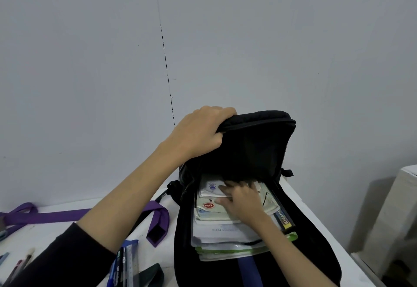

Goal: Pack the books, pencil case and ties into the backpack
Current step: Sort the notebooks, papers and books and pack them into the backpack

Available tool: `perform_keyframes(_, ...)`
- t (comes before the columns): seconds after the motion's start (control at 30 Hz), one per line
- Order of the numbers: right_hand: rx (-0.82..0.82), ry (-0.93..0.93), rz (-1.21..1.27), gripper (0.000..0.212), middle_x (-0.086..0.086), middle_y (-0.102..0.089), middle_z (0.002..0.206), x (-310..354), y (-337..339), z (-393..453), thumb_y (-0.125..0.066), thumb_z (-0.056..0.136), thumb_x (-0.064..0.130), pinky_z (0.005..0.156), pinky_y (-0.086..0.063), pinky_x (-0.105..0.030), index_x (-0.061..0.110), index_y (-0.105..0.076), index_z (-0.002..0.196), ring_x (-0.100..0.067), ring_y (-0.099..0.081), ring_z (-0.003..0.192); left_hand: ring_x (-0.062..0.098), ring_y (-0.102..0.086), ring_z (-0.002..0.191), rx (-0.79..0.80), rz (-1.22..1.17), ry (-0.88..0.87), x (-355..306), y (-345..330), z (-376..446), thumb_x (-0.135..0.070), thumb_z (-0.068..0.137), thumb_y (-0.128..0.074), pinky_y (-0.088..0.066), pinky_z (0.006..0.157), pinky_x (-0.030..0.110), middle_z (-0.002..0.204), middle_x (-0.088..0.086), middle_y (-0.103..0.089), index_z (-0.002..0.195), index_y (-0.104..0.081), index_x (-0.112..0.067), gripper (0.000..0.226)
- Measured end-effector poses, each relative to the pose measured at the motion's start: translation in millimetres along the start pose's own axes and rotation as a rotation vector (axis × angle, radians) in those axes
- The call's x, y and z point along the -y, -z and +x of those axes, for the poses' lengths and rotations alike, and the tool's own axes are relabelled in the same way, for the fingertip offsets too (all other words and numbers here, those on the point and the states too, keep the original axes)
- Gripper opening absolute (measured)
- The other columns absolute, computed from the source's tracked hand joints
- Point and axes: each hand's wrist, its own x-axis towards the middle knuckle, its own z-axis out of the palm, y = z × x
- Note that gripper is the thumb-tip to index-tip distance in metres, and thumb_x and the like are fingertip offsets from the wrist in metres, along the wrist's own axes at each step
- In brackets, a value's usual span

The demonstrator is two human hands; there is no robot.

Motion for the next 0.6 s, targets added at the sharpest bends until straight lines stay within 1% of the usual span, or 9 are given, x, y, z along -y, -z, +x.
perform_keyframes(0.07, -0.042, 0.024, 0.035, 0.046, 0.011, -0.038, 0.149, 8.9, -9.7, 3.7, -0.038, 0.096, 0.051, 0.114, -0.016, -0.041, 0.034, -0.045, 0.138, -0.021, -0.034, 0.135, 0.025, -0.054, 0.082, -0.003, 0.001, -0.007, -0.8, -0.7, 1.3, -0.002, 0.073, -0.047, -0.045, 0.065, 0.036, 0.088, 0.002, -0.06, 0.103, -0.056, -0.017, 0.034)
perform_keyframes(0.13, -0.05, -0.003, 0.039, 0.041, 0.013, -0.037, 0.149, 13.6, -13.5, 8.4, -0.038, 0.098, 0.044, 0.115, -0.013, -0.043, 0.037, -0.044, 0.138, -0.02, -0.033, 0.136, 0.024, -0.053, 0.082, -0.001, 0.007, -0.01, 0.4, -0.8, 1.6, -0.003, 0.074, -0.047, -0.044, 0.064, 0.035, 0.088, 0.002, -0.06, 0.103, -0.056, -0.017, 0.034)
perform_keyframes(0.2, -0.04, -0.022, 0.037, 0.04, 0.013, -0.038, 0.148, 13.6, -11.9, 12.7, -0.04, 0.098, 0.042, 0.116, -0.011, -0.045, 0.038, -0.044, 0.137, -0.019, -0.033, 0.137, 0.024, -0.054, 0.082, -0.006, 0.0, -0.016, 2.7, 0.4, 2.2, -0.003, 0.074, -0.047, -0.046, 0.066, 0.037, 0.087, 0.002, -0.06, 0.102, -0.056, -0.017, 0.033)
perform_keyframes(0.23, -0.041, -0.015, 0.036, 0.041, 0.012, -0.039, 0.148, 14.1, -11.1, 14.2, -0.041, 0.097, 0.041, 0.116, -0.013, -0.045, 0.036, -0.045, 0.138, -0.02, -0.034, 0.136, 0.024, -0.054, 0.081, -0.012, -0.007, -0.015, 3.8, 0.6, 2.5, -0.003, 0.074, -0.047, -0.047, 0.067, 0.039, 0.086, 0.001, -0.06, 0.101, -0.057, -0.017, 0.032)
perform_keyframes(0.3, -0.043, 0.052, 0.084, 0.044, 0.009, -0.04, 0.147, 20.8, -8.5, 15.9, -0.046, 0.094, 0.035, 0.114, -0.02, -0.039, 0.034, -0.044, 0.138, -0.023, -0.034, 0.134, 0.025, -0.055, 0.081, -0.018, -0.012, -0.014, 4.6, -0.8, 3.2, -0.004, 0.072, -0.047, -0.048, 0.067, 0.041, 0.086, 0.001, -0.06, 0.101, -0.057, -0.018, 0.033)
perform_keyframes(0.33, -0.029, 0.114, 0.099, 0.047, 0.007, -0.04, 0.148, 26.7, -6.9, 17.2, -0.047, 0.093, 0.031, 0.114, -0.02, -0.037, 0.034, -0.043, 0.139, -0.024, -0.031, 0.135, 0.025, -0.055, 0.082, -0.017, -0.008, -0.017, 4.4, -1.7, 3.7, -0.004, 0.072, -0.047, -0.048, 0.068, 0.041, 0.086, 0.001, -0.061, 0.101, -0.057, -0.017, 0.034)
perform_keyframes(0.43, 0.034, 0.264, 0.034, 0.041, 0.001, -0.043, 0.145, 39.9, -5.3, 22.1, -0.043, 0.096, 0.03, 0.116, -0.011, -0.041, 0.035, -0.047, 0.136, -0.023, -0.021, 0.14, 0.026, -0.054, 0.082, -0.009, -0.013, -0.023, 2.8, -2.4, 4.8, -0.003, 0.071, -0.046, -0.048, 0.067, 0.041, 0.087, 0.002, -0.061, 0.101, -0.057, -0.017, 0.035)
perform_keyframes(0.5, -0.002, 0.297, -0.037, 0.034, 0.004, -0.047, 0.14, 38.4, -6.4, 24.7, -0.042, 0.097, 0.029, 0.113, -0.013, -0.044, 0.034, -0.055, 0.128, -0.021, -0.025, 0.137, 0.025, -0.054, 0.081, -0.006, -0.013, -0.017, 4.7, -1.4, 4.1, -0.003, 0.071, -0.046, -0.048, 0.067, 0.041, 0.086, 0.001, -0.061, 0.101, -0.057, -0.017, 0.035)
perform_keyframes(0.6, -0.08, 0.325, -0.107, 0.029, 0.008, -0.05, 0.135, 35.0, -11.3, 24.8, -0.048, 0.094, 0.028, 0.109, -0.015, -0.047, 0.034, -0.06, 0.12, -0.019, -0.03, 0.134, 0.025, -0.054, 0.081, -0.002, -0.02, 0.003, 10.2, 0.9, 0.0, -0.004, 0.072, -0.046, -0.048, 0.067, 0.04, 0.086, 0.0, -0.06, 0.101, -0.056, -0.019, 0.034)
